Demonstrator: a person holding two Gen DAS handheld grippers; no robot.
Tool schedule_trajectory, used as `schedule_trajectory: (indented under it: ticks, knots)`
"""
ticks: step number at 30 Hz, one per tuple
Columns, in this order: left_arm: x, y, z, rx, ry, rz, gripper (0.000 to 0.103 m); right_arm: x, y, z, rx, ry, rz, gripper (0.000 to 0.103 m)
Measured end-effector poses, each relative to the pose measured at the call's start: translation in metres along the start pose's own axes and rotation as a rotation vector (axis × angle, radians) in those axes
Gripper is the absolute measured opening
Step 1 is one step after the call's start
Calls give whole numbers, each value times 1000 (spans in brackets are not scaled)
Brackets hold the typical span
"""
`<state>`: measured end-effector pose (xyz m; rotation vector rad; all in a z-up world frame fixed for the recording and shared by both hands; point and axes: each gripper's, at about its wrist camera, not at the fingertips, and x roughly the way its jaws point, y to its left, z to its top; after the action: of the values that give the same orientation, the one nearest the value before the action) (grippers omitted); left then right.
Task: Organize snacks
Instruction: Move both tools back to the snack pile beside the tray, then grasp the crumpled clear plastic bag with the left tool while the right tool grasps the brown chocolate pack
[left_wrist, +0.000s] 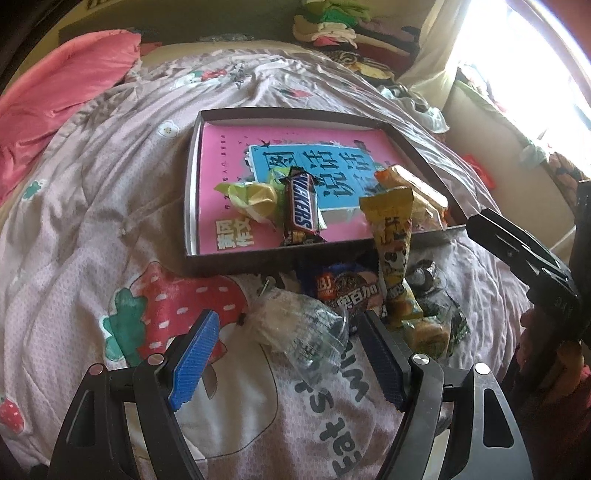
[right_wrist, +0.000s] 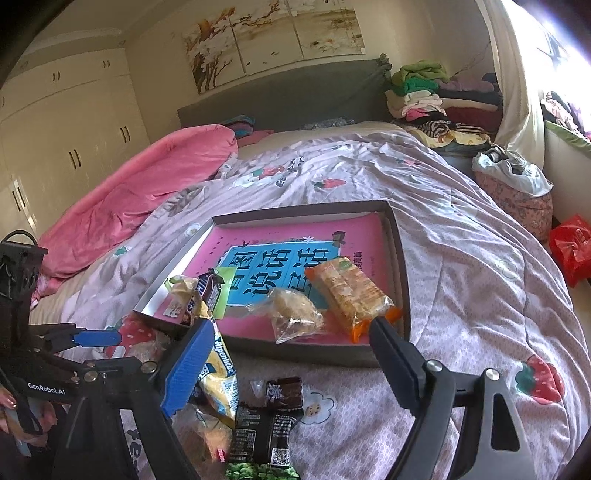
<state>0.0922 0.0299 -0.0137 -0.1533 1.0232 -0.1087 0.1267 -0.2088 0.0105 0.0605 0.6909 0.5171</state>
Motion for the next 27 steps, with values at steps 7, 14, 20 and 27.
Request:
schedule_trajectory:
  ticks: [7, 14, 20, 27]
  knots:
    - [0, -1, -3, 12, 3, -3, 79, -2, 1, -6, 10, 28, 7, 85]
    - [3, 4, -4, -3, 7, -12, 79, 2, 4, -16, 11, 89, 12, 85]
    - [6, 9, -4, -15, 11, -20, 79, 2, 10, -24, -1, 121, 9, 85]
    - [10, 10, -4, -17, 11, -30, 79, 7, 10, -30, 6, 158, -4, 85]
